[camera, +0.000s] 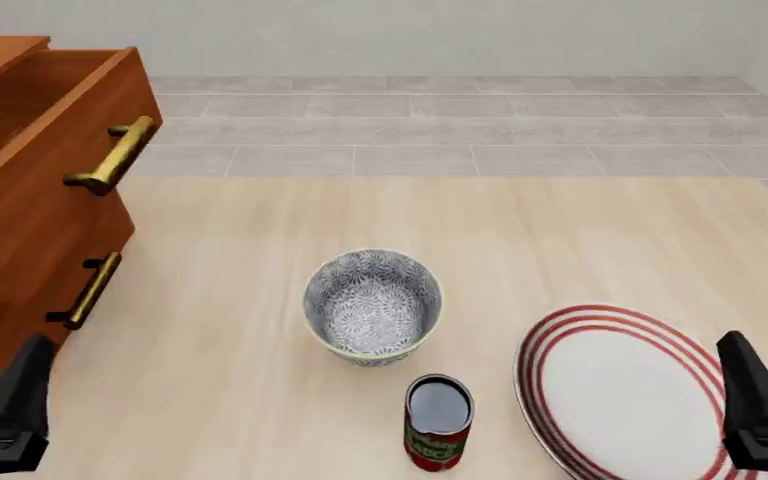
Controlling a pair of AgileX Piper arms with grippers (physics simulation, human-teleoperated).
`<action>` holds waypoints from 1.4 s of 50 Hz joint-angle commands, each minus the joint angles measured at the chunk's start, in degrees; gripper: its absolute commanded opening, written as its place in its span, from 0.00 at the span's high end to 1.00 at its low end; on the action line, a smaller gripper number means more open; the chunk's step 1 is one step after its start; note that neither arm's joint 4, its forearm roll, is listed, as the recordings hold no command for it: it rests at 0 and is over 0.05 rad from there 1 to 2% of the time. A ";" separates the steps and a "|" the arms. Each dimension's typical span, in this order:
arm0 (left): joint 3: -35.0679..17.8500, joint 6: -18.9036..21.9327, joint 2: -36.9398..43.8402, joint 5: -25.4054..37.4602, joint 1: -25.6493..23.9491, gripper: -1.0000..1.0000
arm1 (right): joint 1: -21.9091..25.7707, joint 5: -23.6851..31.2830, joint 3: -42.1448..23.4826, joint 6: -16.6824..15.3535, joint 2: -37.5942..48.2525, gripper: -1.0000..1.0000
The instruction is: Put the ketchup in the top drawer of the cabinet.
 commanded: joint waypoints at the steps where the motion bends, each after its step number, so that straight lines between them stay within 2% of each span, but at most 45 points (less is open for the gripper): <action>1: -2.18 -1.10 0.10 2.57 -3.61 0.00 | 1.59 -0.80 0.58 -0.26 1.13 0.00; 6: -4.38 -0.55 -0.16 5.19 -7.38 0.00 | 1.84 -1.82 0.60 -0.31 2.62 0.00; 9: -6.51 0.28 -0.19 7.73 -11.31 0.00 | 1.96 -2.87 0.61 -0.36 3.86 0.00; 10: -7.41 -0.19 -0.20 9.73 -13.96 0.00 | 2.11 -3.35 0.61 -0.37 4.46 0.00; 12: -7.80 -0.54 -0.18 10.74 -15.21 0.00 | 2.18 -3.54 0.61 -0.38 4.69 0.00; 15: -8.37 1.97 -0.14 12.37 -21.83 0.00 | 2.17 -3.53 0.61 -0.74 4.84 0.00; 18: -8.93 0.58 0.95 13.02 -23.40 0.00 | 2.41 -3.59 0.61 -0.86 5.07 0.00; 20: -8.48 3.86 4.26 10.64 -26.27 0.00 | 2.65 -3.94 0.56 -0.75 5.60 0.00; 22: -8.79 4.31 7.08 9.18 -27.47 0.00 | 2.89 -4.10 0.56 -0.89 5.75 0.00; 23: -8.78 4.31 7.23 9.02 -27.47 0.00 | 2.89 -4.12 0.56 -0.89 5.77 0.00; 24: -9.49 2.50 8.98 8.39 -28.13 0.00 | 3.14 -4.06 0.61 -0.95 5.67 0.00; 25: -10.19 2.15 11.49 7.50 -29.85 0.00 | 3.33 -3.84 0.57 -0.94 5.57 0.00; 28: -10.27 1.66 14.12 5.86 -30.91 0.00 | 3.45 -4.29 0.61 -0.98 5.99 0.00; 30: -10.15 -0.39 17.74 3.30 -32.22 0.00 | 3.49 -4.25 0.57 -0.94 6.11 0.00; 31: -9.93 0.84 18.15 2.43 -33.25 0.00 | 3.46 -4.35 0.58 -0.97 6.21 0.00; 39: -6.59 1.92 30.49 -10.73 -38.97 0.00 | 3.86 -4.78 0.58 -0.86 6.57 0.00; 41: -6.23 2.25 31.62 -12.18 -39.38 0.00 | 3.87 -4.74 0.58 -0.82 6.50 0.00; 45: -5.23 2.21 39.73 -19.90 -42.32 0.00 | 3.86 -4.86 0.58 -0.89 6.59 0.00; 48: -5.32 2.27 42.07 -21.96 -43.43 0.00 | 3.73 -4.77 0.58 -0.98 6.41 0.00; 51: -5.42 2.80 49.57 -28.44 -45.75 0.00 | 3.75 -5.26 0.59 -1.00 7.04 0.00; 65: -4.54 2.49 58.62 -36.75 -50.10 0.00 | 4.00 -5.13 0.60 -1.10 6.99 0.00; 70: -5.05 4.08 64.14 -40.73 -53.97 0.00 | 4.01 -5.16 0.59 -1.05 7.08 0.00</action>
